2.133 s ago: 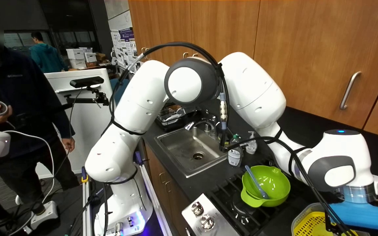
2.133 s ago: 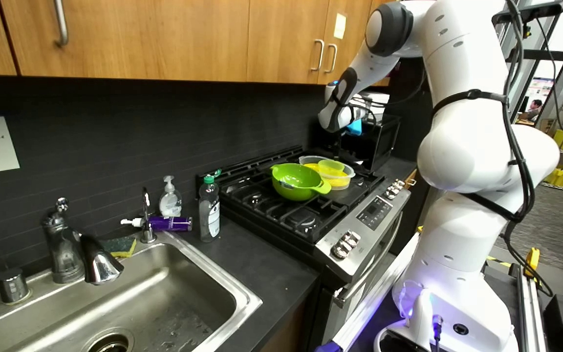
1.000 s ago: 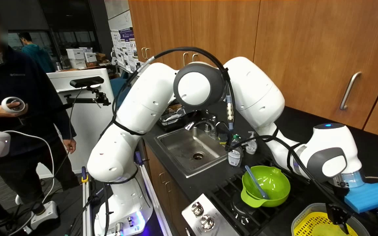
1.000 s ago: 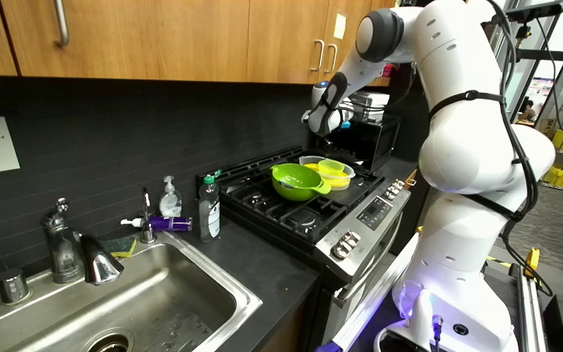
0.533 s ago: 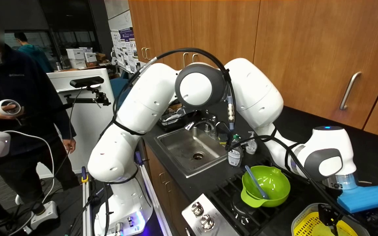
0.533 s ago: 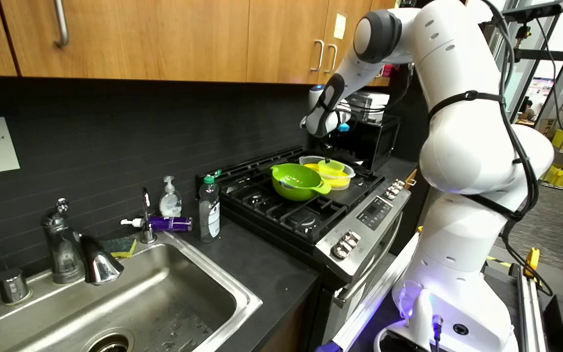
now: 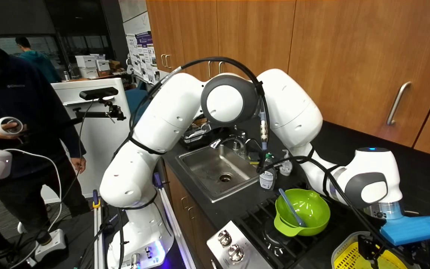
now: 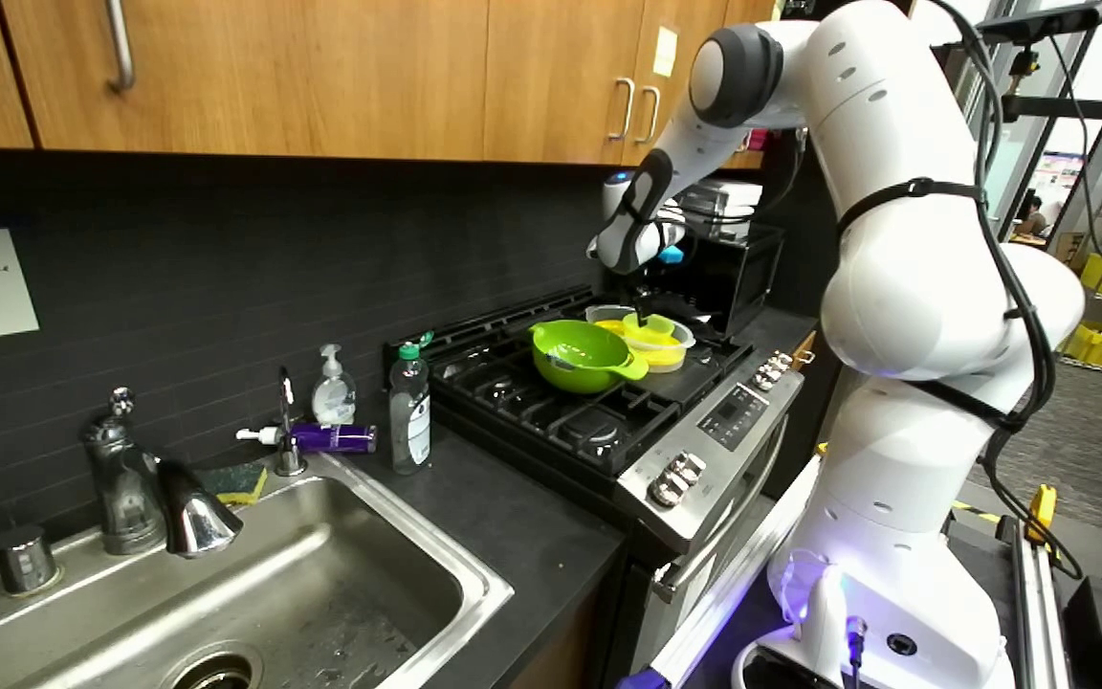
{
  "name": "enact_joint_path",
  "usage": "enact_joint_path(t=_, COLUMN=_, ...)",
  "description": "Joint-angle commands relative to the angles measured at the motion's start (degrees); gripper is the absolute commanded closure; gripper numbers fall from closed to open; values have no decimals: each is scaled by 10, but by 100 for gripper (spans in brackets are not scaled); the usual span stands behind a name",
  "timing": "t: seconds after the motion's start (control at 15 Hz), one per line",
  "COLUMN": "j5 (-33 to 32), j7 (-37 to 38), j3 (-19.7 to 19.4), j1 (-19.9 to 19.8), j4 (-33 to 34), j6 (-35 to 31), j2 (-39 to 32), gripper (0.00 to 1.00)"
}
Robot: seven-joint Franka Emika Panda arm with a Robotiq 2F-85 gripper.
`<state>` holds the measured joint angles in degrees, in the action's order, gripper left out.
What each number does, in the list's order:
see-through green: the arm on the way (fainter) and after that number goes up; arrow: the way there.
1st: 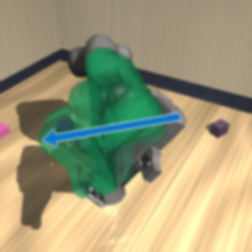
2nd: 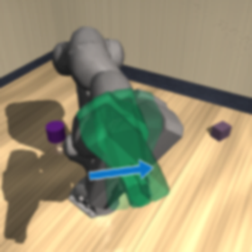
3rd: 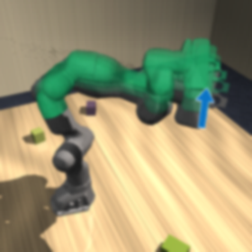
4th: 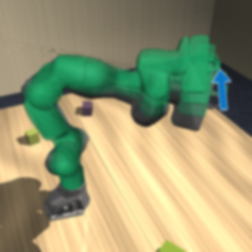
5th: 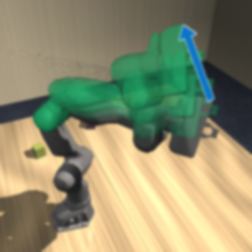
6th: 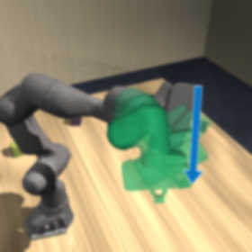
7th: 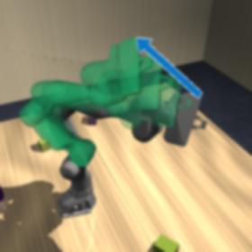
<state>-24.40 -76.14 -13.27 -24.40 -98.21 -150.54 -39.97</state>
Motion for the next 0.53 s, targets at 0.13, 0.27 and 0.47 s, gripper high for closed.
enact_joint_path(t=0.13, j5=14, j7=-21, j3=10, j1=-9, j4=17, j6=11, j2=-12, gripper=0)
enact_joint_path(t=0.27, j5=18, j7=-28, j3=14, j1=-15, j4=21, j6=13, j2=-16, gripper=0)
enact_joint_path(t=0.47, j5=30, j7=-46, j3=19, j1=-24, j4=30, j6=16, j2=-22, gripper=25)
